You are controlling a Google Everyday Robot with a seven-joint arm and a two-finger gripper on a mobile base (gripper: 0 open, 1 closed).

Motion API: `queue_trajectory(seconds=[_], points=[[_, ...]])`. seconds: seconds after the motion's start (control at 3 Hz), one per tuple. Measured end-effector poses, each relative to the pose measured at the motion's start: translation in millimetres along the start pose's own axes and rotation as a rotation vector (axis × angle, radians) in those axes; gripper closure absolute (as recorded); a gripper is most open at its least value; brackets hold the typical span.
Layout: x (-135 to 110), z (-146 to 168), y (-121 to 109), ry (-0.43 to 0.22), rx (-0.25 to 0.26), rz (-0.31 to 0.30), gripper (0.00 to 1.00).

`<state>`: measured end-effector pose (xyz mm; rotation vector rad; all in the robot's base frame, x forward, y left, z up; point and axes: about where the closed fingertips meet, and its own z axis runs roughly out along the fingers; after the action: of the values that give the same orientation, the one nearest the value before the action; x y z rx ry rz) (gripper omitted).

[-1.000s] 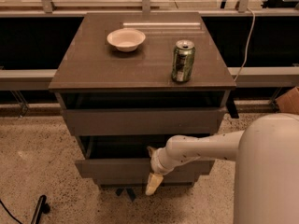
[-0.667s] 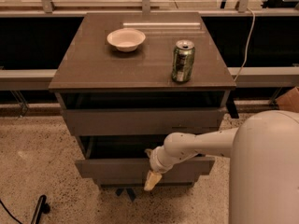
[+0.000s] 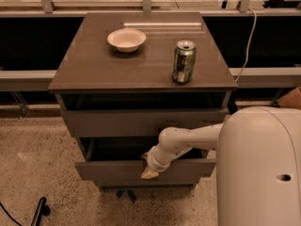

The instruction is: Open middle drawer

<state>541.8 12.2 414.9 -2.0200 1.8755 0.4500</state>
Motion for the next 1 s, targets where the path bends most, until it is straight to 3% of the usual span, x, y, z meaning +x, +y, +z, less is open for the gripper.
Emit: queue_trajectory(seconds=[0.33,0.67,1.0], points=[[-7.5,-4.1,14.2,-0.018,-0.057,-0.017,0.56],[-7.5,-4.2,14.2,-0.018,-0.057,-0.017,0.53],[-28.2,-16.2,51.8,-0.049,-0.127,-0.063,0.35]])
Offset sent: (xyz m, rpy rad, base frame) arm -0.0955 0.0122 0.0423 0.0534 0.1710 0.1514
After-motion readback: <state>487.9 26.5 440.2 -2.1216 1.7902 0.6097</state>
